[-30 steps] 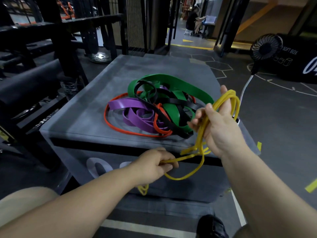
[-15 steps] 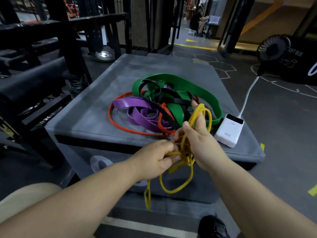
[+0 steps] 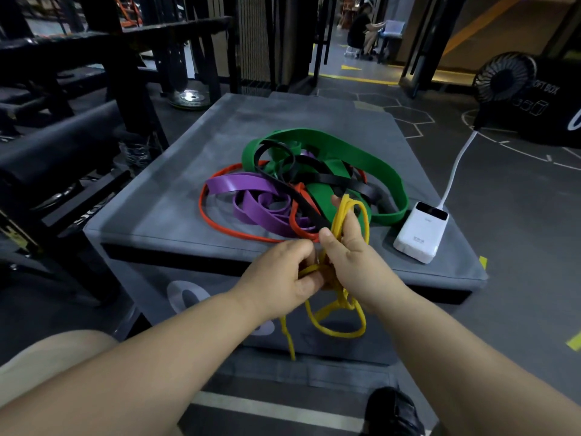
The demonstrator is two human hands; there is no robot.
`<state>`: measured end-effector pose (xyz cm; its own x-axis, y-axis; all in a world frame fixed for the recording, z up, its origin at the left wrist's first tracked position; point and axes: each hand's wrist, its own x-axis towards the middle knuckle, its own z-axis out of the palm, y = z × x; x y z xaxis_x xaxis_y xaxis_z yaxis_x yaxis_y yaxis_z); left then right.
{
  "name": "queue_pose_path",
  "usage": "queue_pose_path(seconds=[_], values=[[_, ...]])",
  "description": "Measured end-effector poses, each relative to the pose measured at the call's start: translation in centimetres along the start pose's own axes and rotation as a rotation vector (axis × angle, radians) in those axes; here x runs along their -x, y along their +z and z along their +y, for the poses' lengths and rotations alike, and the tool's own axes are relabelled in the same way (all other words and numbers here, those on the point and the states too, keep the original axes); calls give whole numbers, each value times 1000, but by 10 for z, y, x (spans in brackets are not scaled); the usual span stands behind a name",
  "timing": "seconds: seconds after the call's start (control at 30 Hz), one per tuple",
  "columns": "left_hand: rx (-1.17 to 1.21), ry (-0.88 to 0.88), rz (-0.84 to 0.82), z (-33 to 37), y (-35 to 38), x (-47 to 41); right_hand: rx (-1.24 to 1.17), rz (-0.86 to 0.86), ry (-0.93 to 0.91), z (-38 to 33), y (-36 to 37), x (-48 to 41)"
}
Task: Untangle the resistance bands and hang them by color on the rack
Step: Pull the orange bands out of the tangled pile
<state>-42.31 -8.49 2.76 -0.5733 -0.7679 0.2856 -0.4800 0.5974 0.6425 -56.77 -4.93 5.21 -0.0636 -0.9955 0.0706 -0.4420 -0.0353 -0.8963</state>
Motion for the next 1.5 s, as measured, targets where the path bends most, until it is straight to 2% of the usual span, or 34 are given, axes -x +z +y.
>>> queue_pose_path(seconds=[0.13,0.33,0.47,0.63,0.73,0.87,1.03,1.13,1.23,1.4,1.5], values=[[61,-28,-25,0,-1,-1,11,-75,30,-2,1,4],[238,-125,-133,-5,-1,-4,118,-36,31,-3,-5,3],[260,-153,-198,-9,-2,-4,-104,-46,127,-2,-13,-2],[43,-131,-289,-21,-6,-5,-380,-103,207,-8,-28,-2],[205,-134,-273,-19,-13,-5,-385,-185,257,-7,-39,-2],[332,-11,-244,-10,-23,-6,-354,-400,293,-4,-45,1],[214,83,-276,-5,-22,-4,-488,-614,395,-1,-46,3],[70,96,-281,-7,-19,-3,-477,-620,420,2,-41,2],[2,124,-239,-6,-17,-3,-357,-569,377,2,-33,4],[99,45,-123,-6,-17,-3,-276,-627,337,1,-30,3],[139,31,-148,-11,-18,-3,-278,-608,339,-1,-33,2]])
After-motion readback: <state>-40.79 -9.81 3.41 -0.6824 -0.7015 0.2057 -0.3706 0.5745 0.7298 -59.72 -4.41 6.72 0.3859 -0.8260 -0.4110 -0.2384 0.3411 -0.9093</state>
